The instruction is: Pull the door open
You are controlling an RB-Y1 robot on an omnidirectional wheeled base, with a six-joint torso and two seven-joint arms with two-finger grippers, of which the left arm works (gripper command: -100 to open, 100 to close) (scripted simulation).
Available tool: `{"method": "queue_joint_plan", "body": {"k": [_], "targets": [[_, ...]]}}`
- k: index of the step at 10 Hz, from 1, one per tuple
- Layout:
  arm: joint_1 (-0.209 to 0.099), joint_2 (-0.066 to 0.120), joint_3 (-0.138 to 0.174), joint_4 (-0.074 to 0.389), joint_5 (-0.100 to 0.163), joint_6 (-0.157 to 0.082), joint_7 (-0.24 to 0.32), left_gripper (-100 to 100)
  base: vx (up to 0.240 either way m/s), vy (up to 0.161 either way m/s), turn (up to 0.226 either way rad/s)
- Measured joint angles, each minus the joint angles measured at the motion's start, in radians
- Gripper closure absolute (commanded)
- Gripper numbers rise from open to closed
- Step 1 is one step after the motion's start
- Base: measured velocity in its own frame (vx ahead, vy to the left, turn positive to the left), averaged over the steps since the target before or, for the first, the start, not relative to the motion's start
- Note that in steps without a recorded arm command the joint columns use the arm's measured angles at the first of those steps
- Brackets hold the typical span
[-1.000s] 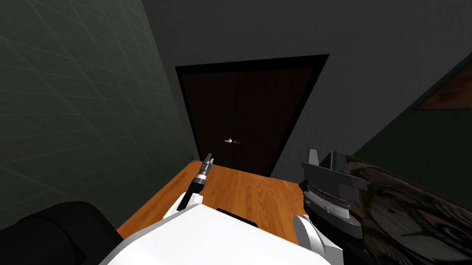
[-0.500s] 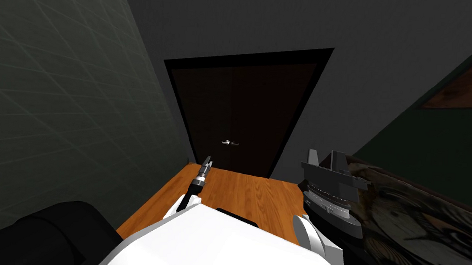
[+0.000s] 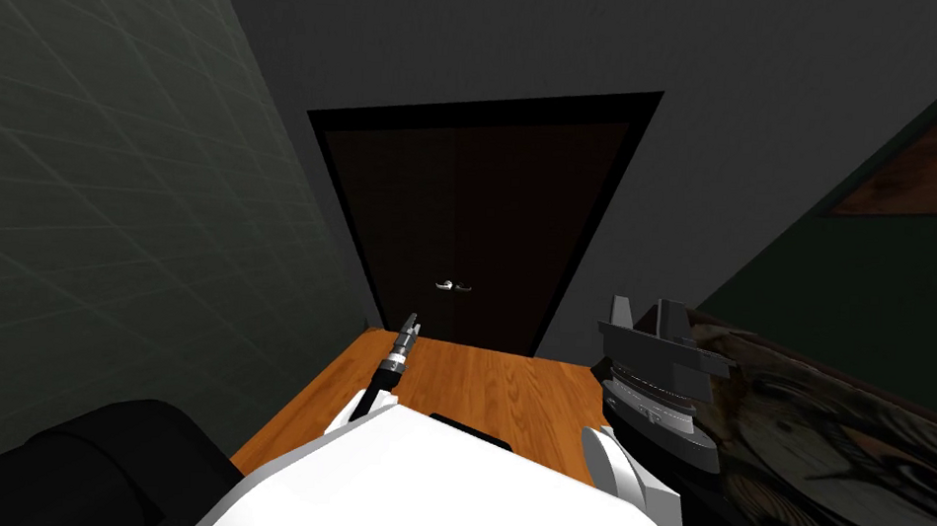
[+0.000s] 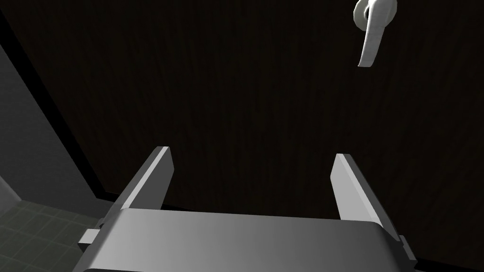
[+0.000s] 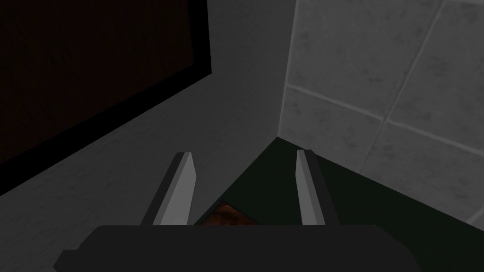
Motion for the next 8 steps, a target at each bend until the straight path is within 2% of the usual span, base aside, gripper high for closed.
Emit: {"method": "queue_joint_plan", "body": {"k": [2,4,6,8], "targets": [[-0.023,0.009,0.007,0.058,0.004,-0.017,0.011,-100,0.122,0.011,-0.063],[-0.03,0.022,0.013,0.11,0.01,-0.036,0.028,-100,0.13,0.015,-0.059],[-0.044,0.024,0.016,0.171,0.012,-0.058,0.035,-100,0.148,0.028,-0.068],[-0.053,0.03,0.021,0.209,0.015,-0.068,0.044,-100,0.1,0.017,-0.039]]}}
